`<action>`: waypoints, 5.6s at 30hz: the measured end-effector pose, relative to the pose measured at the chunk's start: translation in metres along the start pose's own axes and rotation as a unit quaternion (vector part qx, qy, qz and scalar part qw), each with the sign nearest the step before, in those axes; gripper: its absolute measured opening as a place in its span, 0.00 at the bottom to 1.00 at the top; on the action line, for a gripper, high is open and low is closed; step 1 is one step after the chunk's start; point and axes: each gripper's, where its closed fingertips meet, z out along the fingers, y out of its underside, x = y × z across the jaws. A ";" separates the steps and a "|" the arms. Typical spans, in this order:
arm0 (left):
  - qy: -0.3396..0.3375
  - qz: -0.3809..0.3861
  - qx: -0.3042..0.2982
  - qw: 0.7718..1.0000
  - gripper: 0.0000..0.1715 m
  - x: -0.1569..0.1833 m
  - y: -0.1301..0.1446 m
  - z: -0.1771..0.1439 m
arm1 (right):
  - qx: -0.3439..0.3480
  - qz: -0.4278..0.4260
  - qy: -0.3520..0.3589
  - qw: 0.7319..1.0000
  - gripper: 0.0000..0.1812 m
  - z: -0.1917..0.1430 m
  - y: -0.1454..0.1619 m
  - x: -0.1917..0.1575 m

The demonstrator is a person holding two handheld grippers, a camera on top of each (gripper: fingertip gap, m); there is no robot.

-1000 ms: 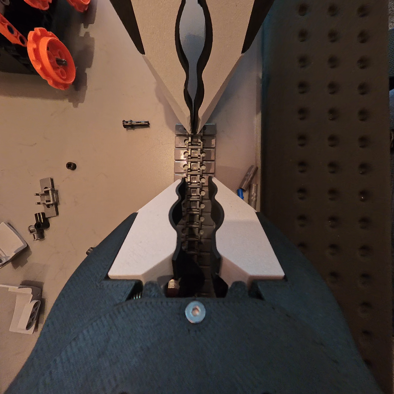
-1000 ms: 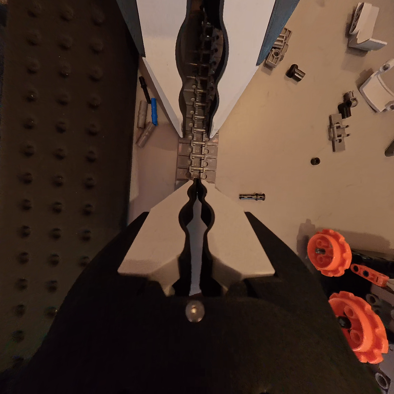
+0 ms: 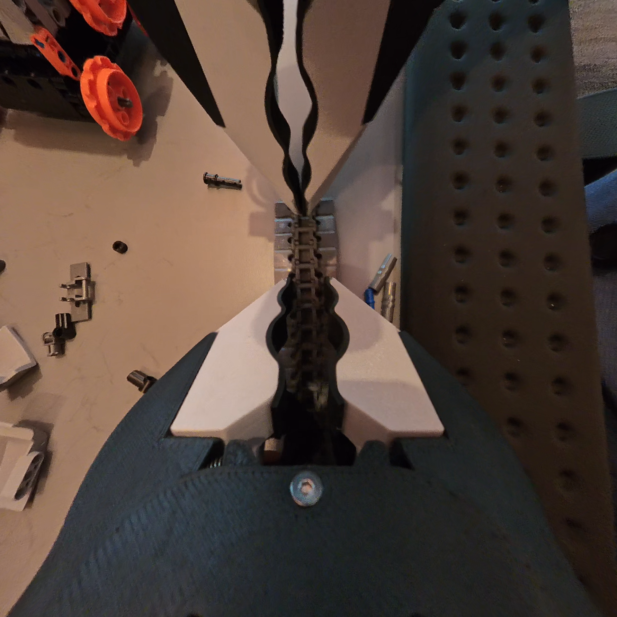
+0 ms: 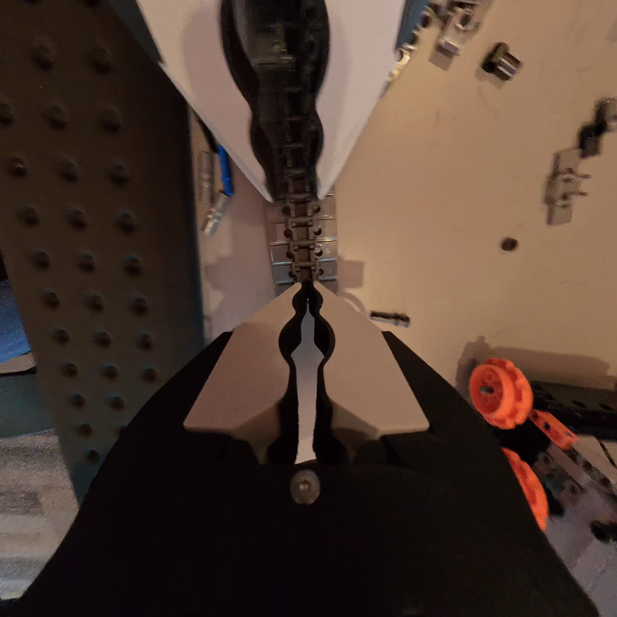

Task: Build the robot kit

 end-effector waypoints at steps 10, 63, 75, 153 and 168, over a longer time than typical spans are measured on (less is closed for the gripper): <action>-0.147 0.009 0.047 0.988 0.13 -0.036 -0.007 -0.096 | 0.180 0.028 0.061 0.981 0.03 -0.043 -0.017 0.015; -0.205 -0.165 -0.316 0.911 0.21 -0.206 0.316 -0.296 | 0.319 0.029 0.054 0.946 0.00 -0.020 0.003 0.040; -0.145 -0.272 -0.266 0.913 0.16 -0.212 0.322 -0.267 | 0.309 0.037 0.055 0.949 0.00 -0.015 0.008 0.044; -0.071 -0.230 -0.484 0.841 0.33 -0.093 0.320 -0.331 | 0.309 0.001 0.045 0.950 0.00 -0.023 0.007 0.027; 0.014 -0.247 -0.551 0.797 0.24 -0.075 0.363 -0.315 | 0.309 -0.001 0.042 0.950 0.00 -0.024 0.010 0.027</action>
